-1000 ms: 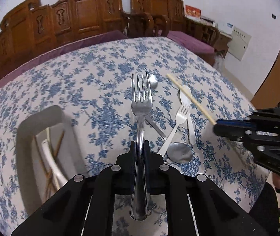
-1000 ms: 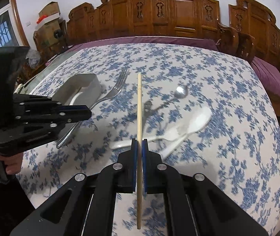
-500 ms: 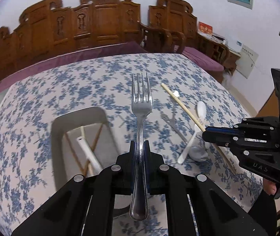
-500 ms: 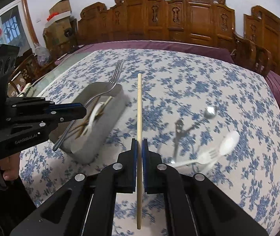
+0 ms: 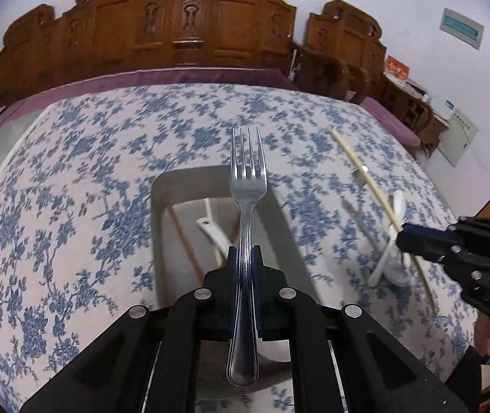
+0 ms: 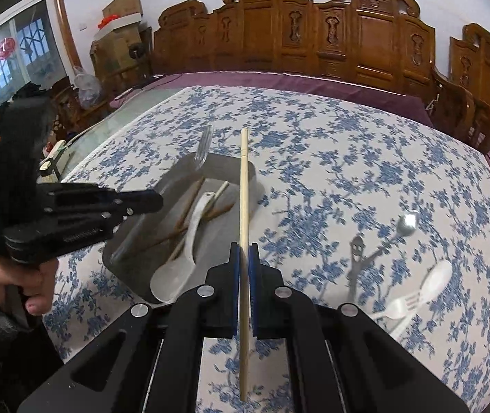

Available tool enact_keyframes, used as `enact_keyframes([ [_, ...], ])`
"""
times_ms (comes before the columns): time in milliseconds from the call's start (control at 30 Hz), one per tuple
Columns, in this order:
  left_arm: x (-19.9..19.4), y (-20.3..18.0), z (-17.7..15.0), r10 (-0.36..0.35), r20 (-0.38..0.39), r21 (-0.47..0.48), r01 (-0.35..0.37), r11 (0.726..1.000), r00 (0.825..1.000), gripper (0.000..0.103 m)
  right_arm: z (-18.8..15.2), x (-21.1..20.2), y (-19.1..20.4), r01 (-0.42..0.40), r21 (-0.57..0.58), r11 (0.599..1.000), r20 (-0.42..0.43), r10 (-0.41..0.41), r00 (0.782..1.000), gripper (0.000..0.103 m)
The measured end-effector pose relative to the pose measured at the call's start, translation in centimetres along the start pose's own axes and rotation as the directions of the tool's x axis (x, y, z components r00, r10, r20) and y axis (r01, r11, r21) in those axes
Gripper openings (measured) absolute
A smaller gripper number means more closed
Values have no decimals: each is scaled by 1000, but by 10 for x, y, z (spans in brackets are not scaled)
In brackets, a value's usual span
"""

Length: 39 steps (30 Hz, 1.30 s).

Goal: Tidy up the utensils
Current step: 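Carry the steel fork over the grey tray with the left gripper while the right carries the chopstick, then lower the fork into the tray and open the left gripper while the right lowers the chopstick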

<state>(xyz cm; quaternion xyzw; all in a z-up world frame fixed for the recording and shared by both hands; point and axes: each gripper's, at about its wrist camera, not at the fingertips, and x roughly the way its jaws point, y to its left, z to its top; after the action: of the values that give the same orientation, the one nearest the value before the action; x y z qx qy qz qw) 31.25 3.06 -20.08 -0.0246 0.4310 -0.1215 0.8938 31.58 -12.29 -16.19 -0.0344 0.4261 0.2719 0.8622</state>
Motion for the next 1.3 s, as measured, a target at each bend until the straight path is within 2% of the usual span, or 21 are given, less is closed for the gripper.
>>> enact_keyframes([
  [567, 23, 20, -7, 47, -60, -18, -48, 999, 997, 7, 16, 28, 22, -5, -31, 1000, -17, 4, 1000, 6],
  [933, 14, 20, -3, 49, -33, -16, -49, 999, 998, 7, 19, 37, 31, -15, -15, 1000, -19, 15, 1000, 6],
  [1300, -14, 51, 12, 94, 38, -58, -91, 994, 995, 7, 30, 66, 54, -52, 6, 999, -16, 52, 999, 6],
])
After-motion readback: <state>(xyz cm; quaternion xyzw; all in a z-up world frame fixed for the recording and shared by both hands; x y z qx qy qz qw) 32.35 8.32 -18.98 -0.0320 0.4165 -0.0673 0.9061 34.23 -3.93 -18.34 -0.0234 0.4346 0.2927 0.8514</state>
